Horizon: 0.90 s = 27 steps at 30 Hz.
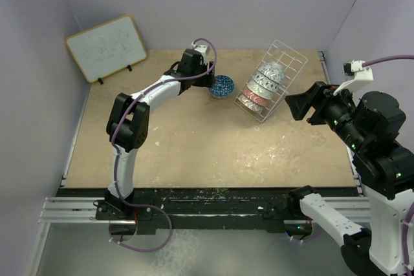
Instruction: Load the bowls into the dish rack
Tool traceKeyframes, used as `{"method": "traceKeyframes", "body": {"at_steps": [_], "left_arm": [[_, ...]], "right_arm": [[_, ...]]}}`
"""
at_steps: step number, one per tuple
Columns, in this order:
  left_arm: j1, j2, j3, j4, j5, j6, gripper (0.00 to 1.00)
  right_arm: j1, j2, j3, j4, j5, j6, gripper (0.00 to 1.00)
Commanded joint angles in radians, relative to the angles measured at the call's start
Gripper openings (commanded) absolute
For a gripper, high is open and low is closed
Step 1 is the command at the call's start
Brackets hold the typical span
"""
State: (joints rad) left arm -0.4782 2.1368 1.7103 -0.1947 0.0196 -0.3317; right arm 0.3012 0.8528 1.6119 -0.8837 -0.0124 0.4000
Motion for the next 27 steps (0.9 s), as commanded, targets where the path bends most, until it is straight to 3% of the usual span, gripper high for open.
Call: {"method": "traceKeyframes", "body": {"at_steps": [1,16,27], "left_arm": [[-0.003,-0.013,0.008,0.111,0.088,-0.042,0.71],[-0.003,0.096,0.085,0.057,0.056,-0.061,0.68],[-0.003,0.119,0.057,0.079,0.103,-0.038,0.39]], "right_arm": [[0.005,0.006,-0.007,0.048,0.014,-0.018,0.7],[0.005,0.007,-0.012,0.048,0.028,-0.024,0.7],[0.005,0.009,-0.018,0.058,0.022,-0.019,0.7]]}}
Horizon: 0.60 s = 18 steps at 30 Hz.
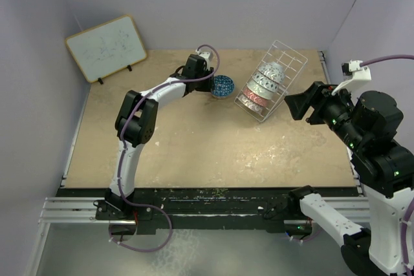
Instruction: Load the bowls into the dish rack
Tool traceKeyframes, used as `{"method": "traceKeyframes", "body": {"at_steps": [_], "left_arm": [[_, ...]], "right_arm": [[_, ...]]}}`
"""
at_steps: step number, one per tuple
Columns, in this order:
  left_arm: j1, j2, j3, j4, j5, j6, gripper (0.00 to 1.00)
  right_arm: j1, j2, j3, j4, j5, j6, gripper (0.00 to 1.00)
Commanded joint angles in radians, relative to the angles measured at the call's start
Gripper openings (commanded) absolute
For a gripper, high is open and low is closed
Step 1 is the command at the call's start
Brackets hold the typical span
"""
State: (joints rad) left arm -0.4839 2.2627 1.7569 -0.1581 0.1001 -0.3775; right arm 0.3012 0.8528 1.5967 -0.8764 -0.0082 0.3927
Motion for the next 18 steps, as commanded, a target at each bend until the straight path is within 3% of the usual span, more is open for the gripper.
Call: {"method": "traceKeyframes", "body": {"at_steps": [1,5,10,15,18], "left_arm": [[0.002,-0.011,0.004,0.047,0.025,0.009,0.37],[0.002,-0.017,-0.01,0.053,0.032,0.016,0.25],[0.003,-0.004,-0.008,0.044,0.04,0.024,0.21],[0.002,-0.014,-0.026,0.032,0.025,0.033,0.02],[0.003,-0.056,-0.06,0.011,-0.016,0.054,0.0]], "right_arm": [[0.005,0.009,-0.003,0.05,0.017,-0.011,0.7],[0.006,0.011,-0.001,0.053,0.011,-0.009,0.7],[0.005,0.008,0.002,0.049,0.01,-0.009,0.7],[0.004,0.006,0.012,0.042,0.014,-0.009,0.7],[0.004,0.003,0.012,0.041,0.013,-0.009,0.7]]}}
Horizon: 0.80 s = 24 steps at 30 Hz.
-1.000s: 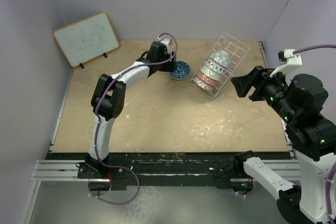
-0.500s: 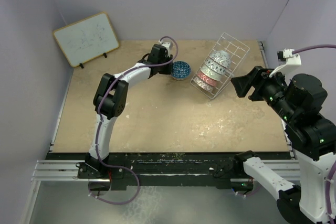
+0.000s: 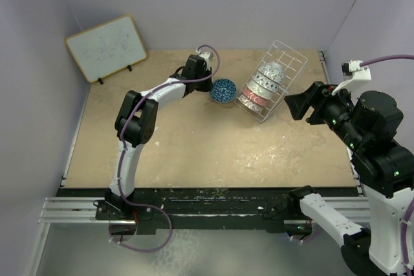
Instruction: Load the bowls into the dish rack
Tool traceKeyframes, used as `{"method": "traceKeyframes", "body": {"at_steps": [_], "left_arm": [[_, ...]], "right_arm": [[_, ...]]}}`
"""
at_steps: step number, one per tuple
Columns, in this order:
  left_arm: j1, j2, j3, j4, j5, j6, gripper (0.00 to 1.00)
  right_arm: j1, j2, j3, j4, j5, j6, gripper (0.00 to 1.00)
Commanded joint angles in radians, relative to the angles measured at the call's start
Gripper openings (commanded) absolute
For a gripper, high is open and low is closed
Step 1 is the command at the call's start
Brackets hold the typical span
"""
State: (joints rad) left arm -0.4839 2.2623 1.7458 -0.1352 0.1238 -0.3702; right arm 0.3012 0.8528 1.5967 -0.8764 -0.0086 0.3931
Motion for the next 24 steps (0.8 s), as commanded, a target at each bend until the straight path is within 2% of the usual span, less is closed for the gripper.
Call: {"method": "traceKeyframes", "body": {"at_steps": [1,18,21,24], "left_arm": [[0.003,-0.075,-0.065,-0.018,-0.051,0.057,0.0],[0.004,-0.446,-0.418,-0.208,-0.16,0.158,0.0],[0.004,-0.452,-0.454,-0.207,-0.16,0.146,0.07],[0.003,-0.453,-0.48,-0.201,-0.173,0.133,0.21]], "right_arm": [[0.005,0.002,0.011,0.041,0.011,-0.008,0.7],[0.005,-0.018,-0.017,0.07,-0.021,0.012,0.7],[0.005,-0.019,-0.03,0.077,-0.032,0.018,0.7],[0.005,-0.019,-0.028,0.076,-0.036,0.018,0.7]]}}
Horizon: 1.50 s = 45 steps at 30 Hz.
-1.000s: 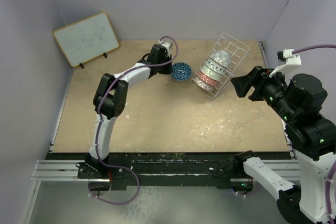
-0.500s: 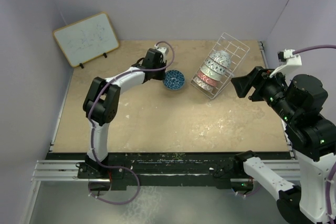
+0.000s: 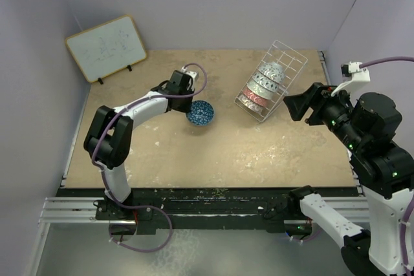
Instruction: Load the bowls into the dish rack
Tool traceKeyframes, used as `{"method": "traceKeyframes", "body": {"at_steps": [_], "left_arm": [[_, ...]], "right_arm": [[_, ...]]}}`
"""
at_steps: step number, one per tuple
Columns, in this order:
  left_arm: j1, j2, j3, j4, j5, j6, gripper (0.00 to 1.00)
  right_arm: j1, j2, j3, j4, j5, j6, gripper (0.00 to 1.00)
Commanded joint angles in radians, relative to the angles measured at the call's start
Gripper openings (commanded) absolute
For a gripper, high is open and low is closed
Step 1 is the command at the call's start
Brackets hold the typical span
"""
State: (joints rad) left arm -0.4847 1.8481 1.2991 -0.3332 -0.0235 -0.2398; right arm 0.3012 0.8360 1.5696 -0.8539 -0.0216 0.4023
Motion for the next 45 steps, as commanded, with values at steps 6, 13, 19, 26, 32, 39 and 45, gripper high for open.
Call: {"method": "traceKeyframes", "body": {"at_steps": [6,13,19,26,32,39,45], "left_arm": [[0.004,-0.085,-0.056,0.006,-0.055,-0.006,0.48],[0.004,-0.198,-0.037,-0.067,-0.099,-0.006,0.76],[-0.056,-0.328,-0.057,-0.081,-0.098,0.019,0.77],[-0.218,-0.263,0.006,-0.088,-0.085,0.059,0.72],[-0.245,-0.102,0.097,-0.094,-0.023,0.103,0.67],[-0.281,0.064,0.211,-0.099,-0.062,0.12,0.58],[-0.291,0.136,0.238,-0.106,-0.125,0.101,0.48]], "right_arm": [[0.004,-0.009,0.005,0.043,-0.015,0.008,0.7],[0.006,-0.012,-0.002,0.047,-0.022,0.012,0.7],[0.005,-0.008,0.006,0.053,-0.024,0.012,0.7],[0.005,0.003,0.03,0.055,-0.034,0.017,0.7],[0.005,0.005,0.051,0.041,-0.024,0.015,0.7],[0.006,0.009,0.048,0.04,-0.018,0.012,0.7],[0.005,0.01,0.042,0.039,-0.007,0.004,0.7]]}}
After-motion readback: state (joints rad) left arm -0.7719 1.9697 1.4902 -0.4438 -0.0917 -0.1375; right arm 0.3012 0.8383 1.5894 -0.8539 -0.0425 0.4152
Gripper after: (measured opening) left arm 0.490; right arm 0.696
